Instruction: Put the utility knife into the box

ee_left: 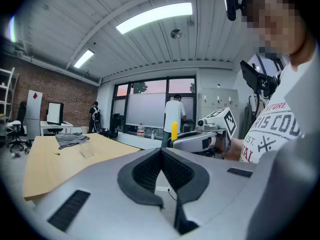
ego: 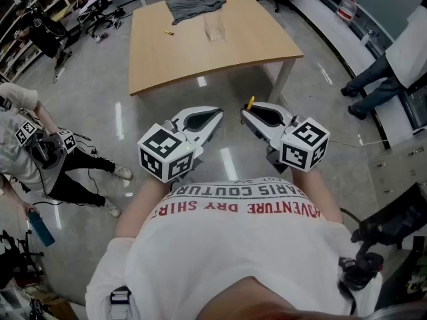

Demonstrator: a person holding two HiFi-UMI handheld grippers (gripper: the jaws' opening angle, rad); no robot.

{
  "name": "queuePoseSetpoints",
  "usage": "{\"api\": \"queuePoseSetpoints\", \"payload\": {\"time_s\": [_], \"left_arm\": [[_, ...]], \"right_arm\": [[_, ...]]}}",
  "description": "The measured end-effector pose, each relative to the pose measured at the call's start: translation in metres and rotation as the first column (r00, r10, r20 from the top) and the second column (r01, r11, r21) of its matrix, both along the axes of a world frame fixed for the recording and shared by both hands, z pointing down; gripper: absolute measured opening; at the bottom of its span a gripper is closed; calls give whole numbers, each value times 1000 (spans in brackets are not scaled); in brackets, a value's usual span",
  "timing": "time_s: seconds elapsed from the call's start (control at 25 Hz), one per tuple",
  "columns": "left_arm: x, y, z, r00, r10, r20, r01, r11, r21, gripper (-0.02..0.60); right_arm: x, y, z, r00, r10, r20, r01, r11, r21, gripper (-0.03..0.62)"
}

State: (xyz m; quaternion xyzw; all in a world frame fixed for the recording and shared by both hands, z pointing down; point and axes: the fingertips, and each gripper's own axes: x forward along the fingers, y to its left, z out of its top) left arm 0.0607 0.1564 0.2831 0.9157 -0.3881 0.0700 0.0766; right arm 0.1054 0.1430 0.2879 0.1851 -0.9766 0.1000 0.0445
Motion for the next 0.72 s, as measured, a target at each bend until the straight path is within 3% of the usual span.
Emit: {"api": "queuePoseSetpoints", "payload": {"time_s": [0.72], "left_arm": [[2,-3,0,1000,4,-9,-4,1000,-18,3]], "right_arm": [[-1,3,-5,999,-24,41,26,999,-35,57]]}}
